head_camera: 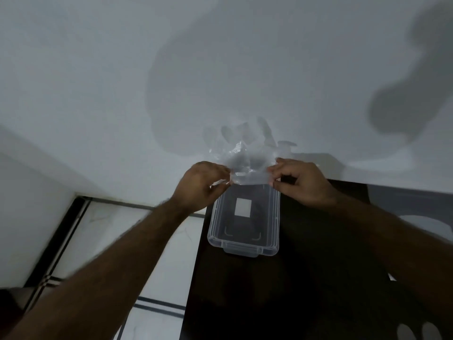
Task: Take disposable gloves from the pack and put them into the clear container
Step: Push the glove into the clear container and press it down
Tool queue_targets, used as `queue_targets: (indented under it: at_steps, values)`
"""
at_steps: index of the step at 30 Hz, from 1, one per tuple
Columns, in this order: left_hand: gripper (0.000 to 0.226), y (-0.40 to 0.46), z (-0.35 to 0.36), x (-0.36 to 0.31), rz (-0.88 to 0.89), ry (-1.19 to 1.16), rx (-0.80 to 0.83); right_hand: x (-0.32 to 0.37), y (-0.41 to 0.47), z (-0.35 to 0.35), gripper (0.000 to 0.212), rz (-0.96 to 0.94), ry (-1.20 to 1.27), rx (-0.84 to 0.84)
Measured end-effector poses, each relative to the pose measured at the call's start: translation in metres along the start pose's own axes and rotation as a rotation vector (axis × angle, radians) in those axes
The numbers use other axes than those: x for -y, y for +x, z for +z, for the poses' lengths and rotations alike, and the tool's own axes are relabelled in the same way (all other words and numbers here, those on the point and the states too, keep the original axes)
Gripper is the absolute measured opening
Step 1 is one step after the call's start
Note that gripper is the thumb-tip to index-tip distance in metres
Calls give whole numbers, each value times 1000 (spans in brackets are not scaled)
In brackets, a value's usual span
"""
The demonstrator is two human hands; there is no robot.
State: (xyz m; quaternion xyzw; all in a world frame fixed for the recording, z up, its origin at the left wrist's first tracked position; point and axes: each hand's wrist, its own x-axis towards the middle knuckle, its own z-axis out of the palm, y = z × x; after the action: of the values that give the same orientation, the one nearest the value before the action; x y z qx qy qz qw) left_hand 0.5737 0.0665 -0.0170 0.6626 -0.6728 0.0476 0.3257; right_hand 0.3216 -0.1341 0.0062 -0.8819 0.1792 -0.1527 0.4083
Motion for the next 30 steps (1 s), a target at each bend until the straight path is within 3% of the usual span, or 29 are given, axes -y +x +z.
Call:
queue_targets:
  at_steps: [8,14,19,26,30]
  values:
    - [11,-32,32,17,157,20,338,-32,-19,37,6,-131,-364,222]
    - [16,-28,49,17,295,218,658,-25,-24,54,18,42,-693,448]
    - [9,-23,65,8,349,372,851,-10,-21,61,21,-16,-911,591]
    - [13,-24,76,-2,337,431,1033,14,1,69,39,83,-903,1013]
    - [27,-21,75,-9,282,409,1203,9,11,76,31,76,-895,1041]
